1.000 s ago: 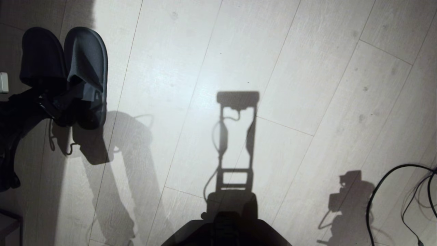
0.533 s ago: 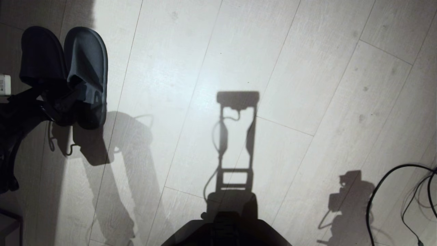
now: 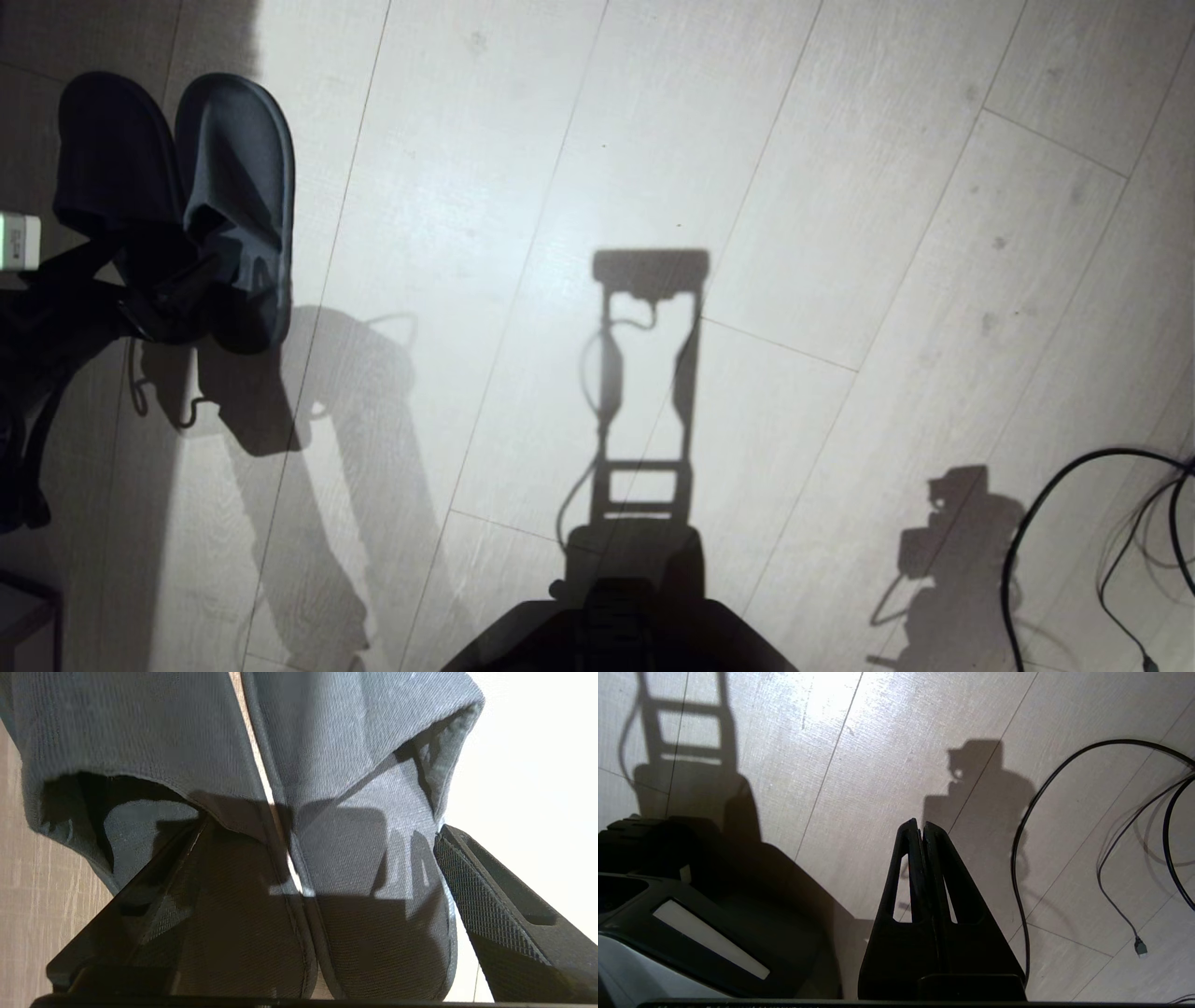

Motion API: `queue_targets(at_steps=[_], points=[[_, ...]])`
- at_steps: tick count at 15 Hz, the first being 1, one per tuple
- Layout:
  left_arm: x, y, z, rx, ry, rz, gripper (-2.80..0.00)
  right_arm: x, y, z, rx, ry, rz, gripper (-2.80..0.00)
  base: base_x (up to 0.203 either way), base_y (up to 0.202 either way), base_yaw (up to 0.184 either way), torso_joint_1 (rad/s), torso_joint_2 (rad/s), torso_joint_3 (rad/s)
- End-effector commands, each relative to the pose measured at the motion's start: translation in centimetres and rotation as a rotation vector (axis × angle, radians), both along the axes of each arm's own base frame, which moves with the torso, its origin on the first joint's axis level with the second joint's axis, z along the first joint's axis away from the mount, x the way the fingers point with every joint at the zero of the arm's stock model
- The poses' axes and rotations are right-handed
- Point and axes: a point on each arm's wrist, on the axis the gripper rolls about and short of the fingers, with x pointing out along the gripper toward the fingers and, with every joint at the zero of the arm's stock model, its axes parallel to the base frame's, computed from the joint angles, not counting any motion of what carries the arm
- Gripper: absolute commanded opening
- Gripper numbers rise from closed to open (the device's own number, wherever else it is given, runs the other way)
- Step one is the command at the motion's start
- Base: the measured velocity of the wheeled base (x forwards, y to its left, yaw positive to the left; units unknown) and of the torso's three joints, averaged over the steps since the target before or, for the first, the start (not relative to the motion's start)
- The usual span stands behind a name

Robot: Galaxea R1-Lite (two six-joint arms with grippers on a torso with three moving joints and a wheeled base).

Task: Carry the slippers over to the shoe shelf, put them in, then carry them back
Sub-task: Pick up the slippers on the floor

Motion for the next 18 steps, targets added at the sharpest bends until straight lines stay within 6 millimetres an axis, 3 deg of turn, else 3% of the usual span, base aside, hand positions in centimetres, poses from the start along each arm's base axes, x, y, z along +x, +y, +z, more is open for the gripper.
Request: queue_targets(at_steps=[1,6,11,14,18], points=[[0.2,0.1,-0.2,0.000,0.001,-0.003,0.00,0.0,0.0,0.0,-0.001,0.002,0.000,-2.80,0.000,0.000,0.000,0.000,0.00,0.000],[1.0,0.1,-1.3,-0.027,0.028,-0.015,0.00,0.0,0.0,0.0,-0.001,0.002,0.000,-2.80,0.000,0.000,0.000,0.000,0.00,0.000],[1.4,0.2,-0.8,-0.041,0.011,-0.020,0.00,0.0,0.0,0.0,-0.001,0.002,0.001,-2.80,0.000,0.000,0.000,0.000,0.00,0.000],[0.8,0.1,0.0,-0.038,-0.008,-0.018,0.00,0.0,0.0,0.0,-0.001,0.002,0.000,-2.80,0.000,0.000,0.000,0.000,0.00,0.000],[-0.6,-0.5,2.6,-0.035,-0.069,-0.031,0.00,0.0,0.0,0.0,-0.001,0.002,0.001,-2.80,0.000,0.000,0.000,0.000,0.00,0.000]])
